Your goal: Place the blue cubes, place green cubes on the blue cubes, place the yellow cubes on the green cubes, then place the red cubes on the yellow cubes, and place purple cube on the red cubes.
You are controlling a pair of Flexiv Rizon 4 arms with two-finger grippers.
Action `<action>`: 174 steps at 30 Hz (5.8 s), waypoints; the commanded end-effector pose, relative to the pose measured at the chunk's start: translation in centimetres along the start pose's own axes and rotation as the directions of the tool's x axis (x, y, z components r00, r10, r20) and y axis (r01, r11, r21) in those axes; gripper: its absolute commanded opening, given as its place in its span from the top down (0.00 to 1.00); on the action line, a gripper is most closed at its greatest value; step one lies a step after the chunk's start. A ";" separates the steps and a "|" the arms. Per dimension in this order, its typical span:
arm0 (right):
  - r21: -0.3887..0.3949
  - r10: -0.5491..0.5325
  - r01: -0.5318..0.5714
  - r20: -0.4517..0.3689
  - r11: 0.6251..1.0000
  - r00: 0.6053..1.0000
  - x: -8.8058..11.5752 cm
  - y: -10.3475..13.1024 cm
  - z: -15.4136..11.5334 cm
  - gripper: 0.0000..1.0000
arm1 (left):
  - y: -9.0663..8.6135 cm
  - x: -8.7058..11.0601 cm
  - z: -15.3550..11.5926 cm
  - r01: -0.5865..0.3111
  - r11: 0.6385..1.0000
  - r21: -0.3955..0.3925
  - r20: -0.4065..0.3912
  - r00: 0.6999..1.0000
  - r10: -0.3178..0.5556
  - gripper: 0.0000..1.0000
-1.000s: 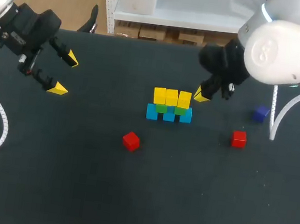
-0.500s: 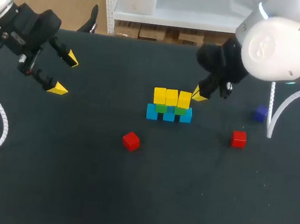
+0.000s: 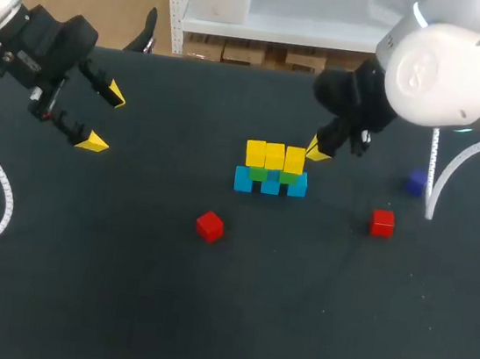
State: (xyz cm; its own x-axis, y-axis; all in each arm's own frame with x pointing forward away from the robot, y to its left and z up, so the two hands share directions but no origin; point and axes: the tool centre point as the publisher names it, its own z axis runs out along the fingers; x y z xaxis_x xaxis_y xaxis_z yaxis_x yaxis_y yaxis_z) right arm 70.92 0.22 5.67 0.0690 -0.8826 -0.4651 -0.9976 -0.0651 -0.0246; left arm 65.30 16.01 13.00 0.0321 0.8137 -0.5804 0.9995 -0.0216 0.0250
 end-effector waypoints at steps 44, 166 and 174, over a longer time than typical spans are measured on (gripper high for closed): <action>0.043 0.022 -0.022 -0.012 0.999 1.000 1.8 -0.7 -1.9 0.95 | -0.1 0.1 0.0 -0.004 1.000 -0.002 0.004 1.000 0.004 0.00; 0.005 0.010 -0.010 -0.039 1.000 0.999 -1.6 -1.8 -5.6 1.00 | -0.1 0.1 0.0 -0.004 1.000 -0.002 0.004 1.000 0.004 0.00; 0.002 0.013 -0.013 -0.038 1.000 0.999 -3.2 -1.4 -4.5 1.00 | -0.1 0.1 0.0 -0.004 1.000 -0.002 0.004 1.000 0.004 0.00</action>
State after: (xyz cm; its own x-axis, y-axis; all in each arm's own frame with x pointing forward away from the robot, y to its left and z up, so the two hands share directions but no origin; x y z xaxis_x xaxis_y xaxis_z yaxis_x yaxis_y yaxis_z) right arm 72.02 0.56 11.21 0.0571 -0.8978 -0.4368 -0.9984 -0.0525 -0.0227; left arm 65.30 16.01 13.00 0.0320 0.8137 -0.5803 0.9995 -0.0215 0.0249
